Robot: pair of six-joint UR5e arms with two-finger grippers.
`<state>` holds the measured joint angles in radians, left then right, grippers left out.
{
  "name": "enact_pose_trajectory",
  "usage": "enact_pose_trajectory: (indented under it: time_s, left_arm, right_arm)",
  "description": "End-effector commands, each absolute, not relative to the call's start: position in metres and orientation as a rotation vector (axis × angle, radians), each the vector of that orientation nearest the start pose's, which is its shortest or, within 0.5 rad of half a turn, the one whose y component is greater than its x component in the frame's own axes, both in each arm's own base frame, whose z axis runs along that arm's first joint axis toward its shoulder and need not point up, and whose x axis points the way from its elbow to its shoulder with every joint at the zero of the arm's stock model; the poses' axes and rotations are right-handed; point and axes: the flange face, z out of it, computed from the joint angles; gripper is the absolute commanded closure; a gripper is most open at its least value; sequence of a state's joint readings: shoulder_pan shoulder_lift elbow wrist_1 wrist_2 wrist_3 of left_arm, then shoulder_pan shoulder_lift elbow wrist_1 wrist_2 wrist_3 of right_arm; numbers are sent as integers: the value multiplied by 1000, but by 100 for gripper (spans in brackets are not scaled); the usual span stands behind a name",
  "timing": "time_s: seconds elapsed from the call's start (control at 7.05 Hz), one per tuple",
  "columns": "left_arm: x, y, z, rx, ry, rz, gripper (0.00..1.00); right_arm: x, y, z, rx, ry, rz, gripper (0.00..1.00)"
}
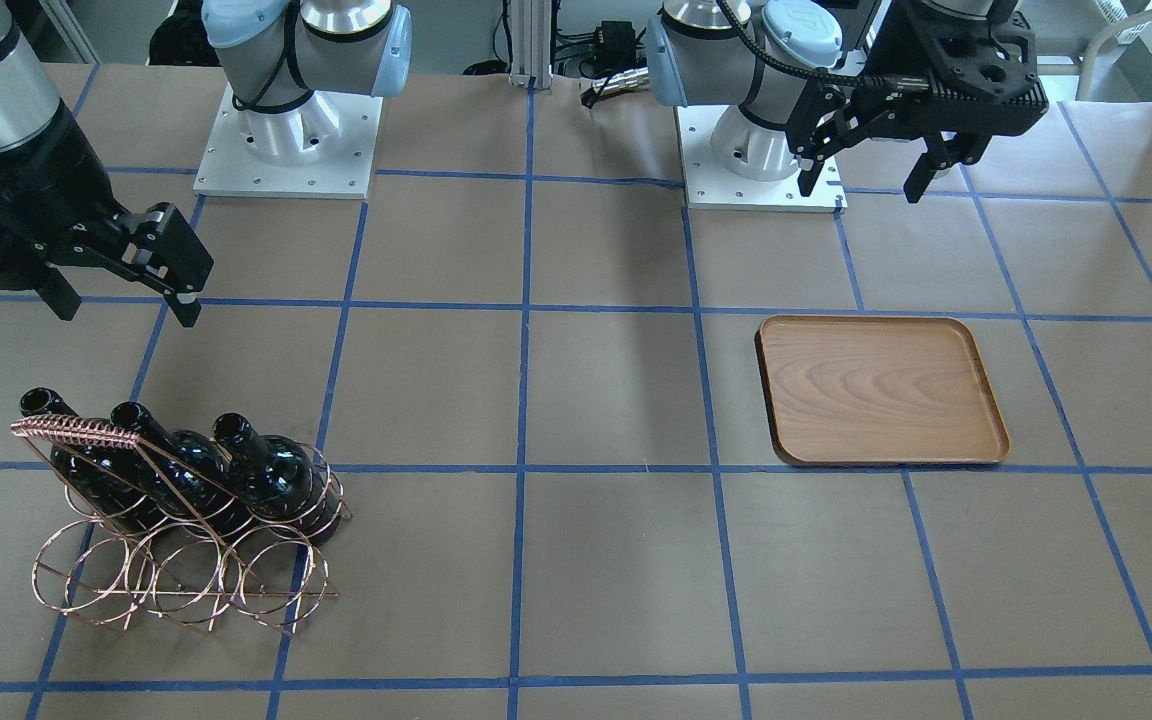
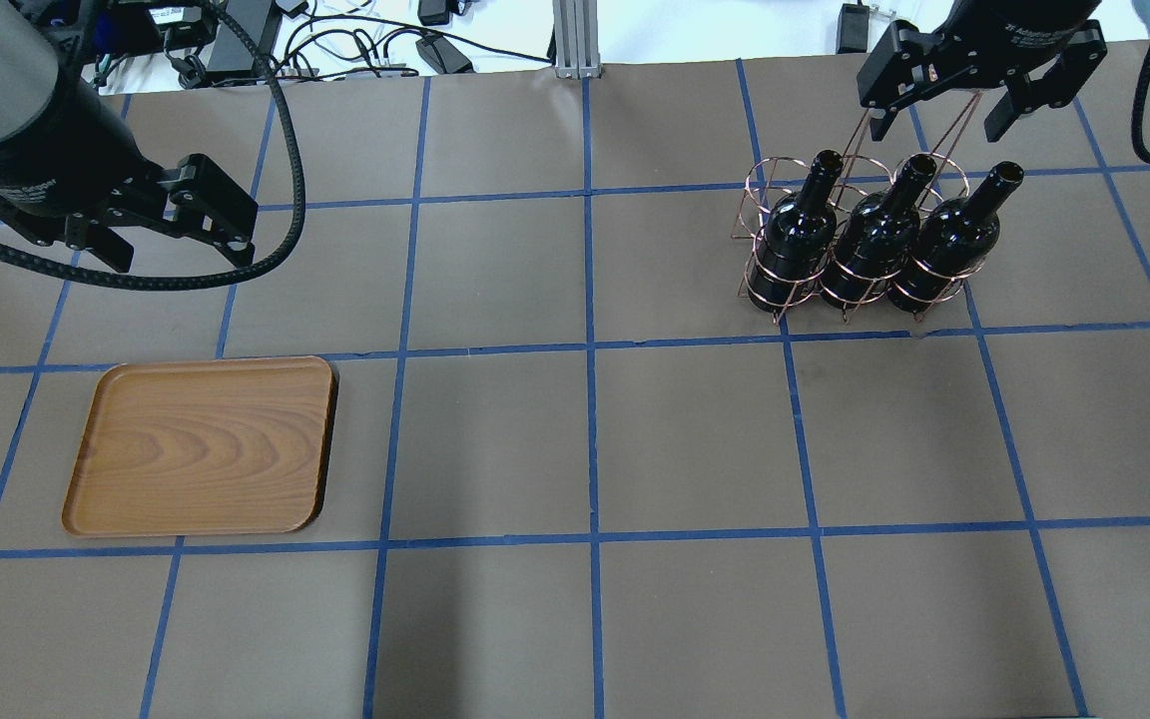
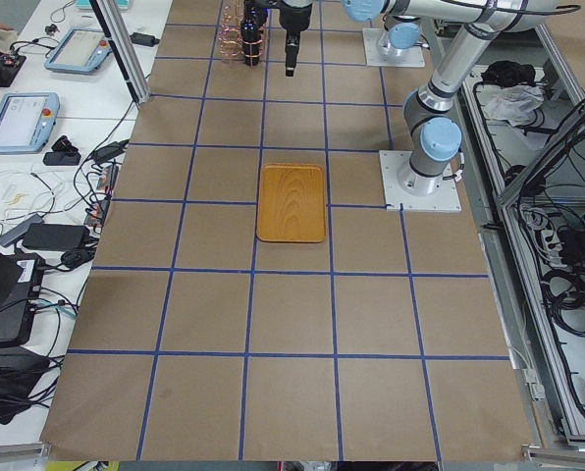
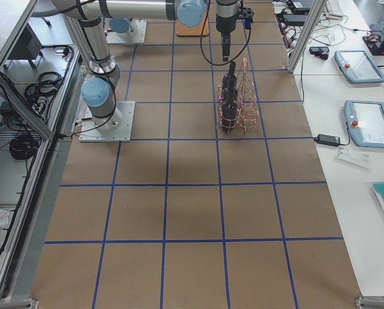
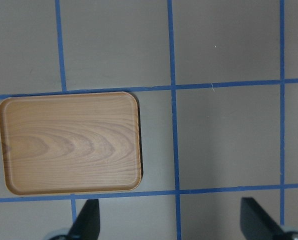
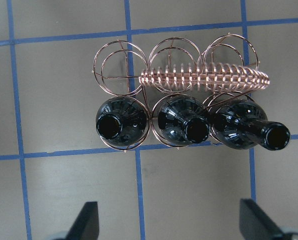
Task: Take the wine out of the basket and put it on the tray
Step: 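Move the right gripper down over the wine rack toward the bottles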
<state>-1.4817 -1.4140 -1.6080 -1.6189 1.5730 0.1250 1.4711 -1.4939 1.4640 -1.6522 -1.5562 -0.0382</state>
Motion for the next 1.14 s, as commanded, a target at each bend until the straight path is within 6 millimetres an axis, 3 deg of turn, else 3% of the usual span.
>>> enact_pose_trajectory:
  time_s: [0.0,0.43,0.57,0.99]
  left_arm:
    - [-103,-440,536,71,3123,-113,0]
    - [-106,-436,537,83,3120,-110,0]
    - [-106,-435,538,83,3120,-113,0]
    - [-101,-430,538,83,3113,-95,0]
  right_arm:
    - [80,-546,507,95,3134,-167,0]
    - [78,-551,502,36,3139,-159,0]
    - [74,-564,490,-81,3139,-148,0]
    - [66,-595,440,-94,3141,-95,0]
